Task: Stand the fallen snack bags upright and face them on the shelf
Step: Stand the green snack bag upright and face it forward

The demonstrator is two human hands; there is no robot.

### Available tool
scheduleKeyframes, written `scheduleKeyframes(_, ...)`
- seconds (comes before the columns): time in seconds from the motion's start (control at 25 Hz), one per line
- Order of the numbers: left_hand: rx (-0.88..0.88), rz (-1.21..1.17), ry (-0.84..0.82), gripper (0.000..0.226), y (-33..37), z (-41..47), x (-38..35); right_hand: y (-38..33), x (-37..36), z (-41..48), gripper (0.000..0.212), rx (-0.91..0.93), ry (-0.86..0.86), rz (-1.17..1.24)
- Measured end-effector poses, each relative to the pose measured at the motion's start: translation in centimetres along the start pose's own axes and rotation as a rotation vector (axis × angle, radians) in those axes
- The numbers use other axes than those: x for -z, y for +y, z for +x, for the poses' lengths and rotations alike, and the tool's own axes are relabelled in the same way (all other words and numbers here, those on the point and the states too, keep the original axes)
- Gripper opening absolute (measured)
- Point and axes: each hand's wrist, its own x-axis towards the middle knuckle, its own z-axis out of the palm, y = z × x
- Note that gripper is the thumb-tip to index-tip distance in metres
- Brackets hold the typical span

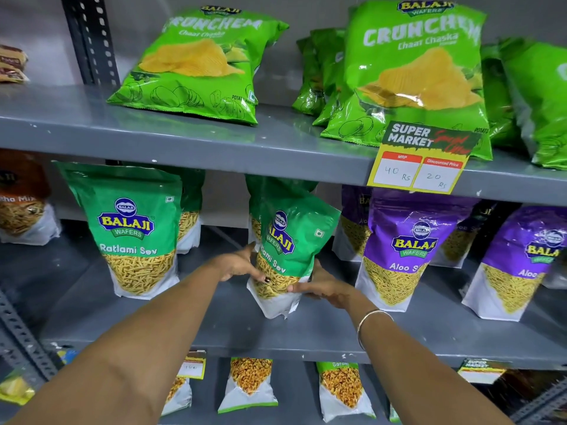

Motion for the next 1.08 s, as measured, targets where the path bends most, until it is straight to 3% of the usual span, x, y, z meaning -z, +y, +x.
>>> scheduleKeyframes(0.2,0.001,-0.009,0.076,0.081,-0.3,0.2,-0.2,0.8,0.7,0.2,0.058,0.046,0.125,0.04)
scheduleKeyframes(0.4,-0.005,-0.021,0.193,0.07,-1.9,0.3,-0.1,1.2,1.0,0.6,0.043,0.023,0.183,0.19)
scheduleKeyframes(0.6,-0.02,-0.043,0.259,0.073,-2.6,0.5,-0.6,1.4,-0.2,1.0,0.059,0.118,0.199,0.196)
scheduleKeyframes(0.8,-0.011,-0.016,0.284,0.07,-2.4,0.2,-1.2,1.5,-0.4,1.3,0.062,0.143,0.187,0.2)
scheduleKeyframes(0.88,0.009,-0.006,0.282,0.071,-2.5,-0.2,-1.4,1.4,-0.2,1.2,0.059,0.082,0.161,0.135)
scheduleKeyframes(0.96,0.051,0.049,0.255,0.068,-3.0,-1.1,-1.3,1.4,0.1,0.8,0.042,-0.092,0.094,-0.101)
scheduleKeyframes(1.04,0.111,0.162,0.229,0.047,-3.6,-2.9,-0.6,1.1,0.0,-0.2,0.02,-0.393,0.025,-0.322)
scheduleKeyframes(1.08,0.158,0.187,0.217,0.033,-4.1,-4.1,0.0,1.1,-0.3,-0.3,0.023,-0.488,0.004,-0.311)
